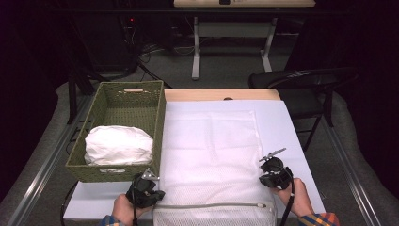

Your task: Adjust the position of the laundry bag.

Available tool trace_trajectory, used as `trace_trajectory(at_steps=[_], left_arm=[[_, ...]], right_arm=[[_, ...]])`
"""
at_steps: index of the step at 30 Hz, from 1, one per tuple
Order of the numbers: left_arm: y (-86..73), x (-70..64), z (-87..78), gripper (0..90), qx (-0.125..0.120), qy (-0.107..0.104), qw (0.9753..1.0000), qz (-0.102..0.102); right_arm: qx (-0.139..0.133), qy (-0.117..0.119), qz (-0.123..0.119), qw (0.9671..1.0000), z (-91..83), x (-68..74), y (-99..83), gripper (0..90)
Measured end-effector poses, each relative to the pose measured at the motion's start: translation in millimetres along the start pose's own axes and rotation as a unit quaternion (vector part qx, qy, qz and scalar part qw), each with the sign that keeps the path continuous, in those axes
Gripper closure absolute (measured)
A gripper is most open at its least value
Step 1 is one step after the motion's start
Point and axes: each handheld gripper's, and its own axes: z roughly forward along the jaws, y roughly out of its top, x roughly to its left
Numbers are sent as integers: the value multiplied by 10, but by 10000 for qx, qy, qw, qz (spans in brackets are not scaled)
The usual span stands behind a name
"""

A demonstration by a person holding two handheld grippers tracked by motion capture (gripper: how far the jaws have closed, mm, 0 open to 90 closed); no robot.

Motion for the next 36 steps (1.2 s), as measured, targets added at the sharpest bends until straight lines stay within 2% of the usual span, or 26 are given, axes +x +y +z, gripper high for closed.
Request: trace_trajectory(at_steps=[10, 11, 13, 15, 17, 19, 20, 21, 25, 26, 28, 31, 35, 36], left_arm=[[78, 0, 46, 879, -107, 18, 9999, -15], [97, -32, 69, 879, -160, -15, 9999, -27], [125, -80, 98, 878, -171, 4, 9998, 63], [137, -95, 105, 878, -188, 13, 9998, 81], [146, -106, 103, 878, -206, 55, 9997, 127], [133, -75, 38, 878, -278, 188, 9994, 121], [130, -55, 20, 879, -282, 198, 9993, 133], [123, -43, 11, 880, -314, 209, 9993, 78], [118, -25, 25, 884, -205, 234, 9995, 80], [118, -25, 25, 885, -205, 234, 9995, 80], [119, -1, 6, 886, -244, 404, 9989, 40], [116, 29, 6, 886, -237, 425, 9988, -22], [127, 16, 20, 885, -238, 488, 9985, 5], [131, 9, 29, 885, -253, 493, 9985, 21]], right_arm=[[-43, -56, 93, 9999, 13, -99, 32, 851], [-23, -57, 101, 9999, 22, -116, 34, 849], [-1, -77, 129, 9999, 37, -159, 35, 847], [-22, -80, 261, 9996, 37, -198, 39, 847], [-51, -84, 264, 9996, 40, -215, 47, 847], [-18, -90, 239, 9997, 43, -205, 56, 847], [-32, -78, 282, 9996, 42, -191, 61, 848], [-37, -77, 211, 9997, 39, -191, 66, 847], [-65, -36, 179, 9998, 45, -176, 83, 847], [-65, -36, 179, 9998, 45, -176, 83, 847], [-56, -18, 222, 9997, 59, -169, 96, 847], [-73, -30, 168, 9998, 77, -181, 119, 845], [-42, -79, 210, 9997, 96, -164, 156, 846], [-55, -111, 130, 9998, 116, -170, 184, 847]])
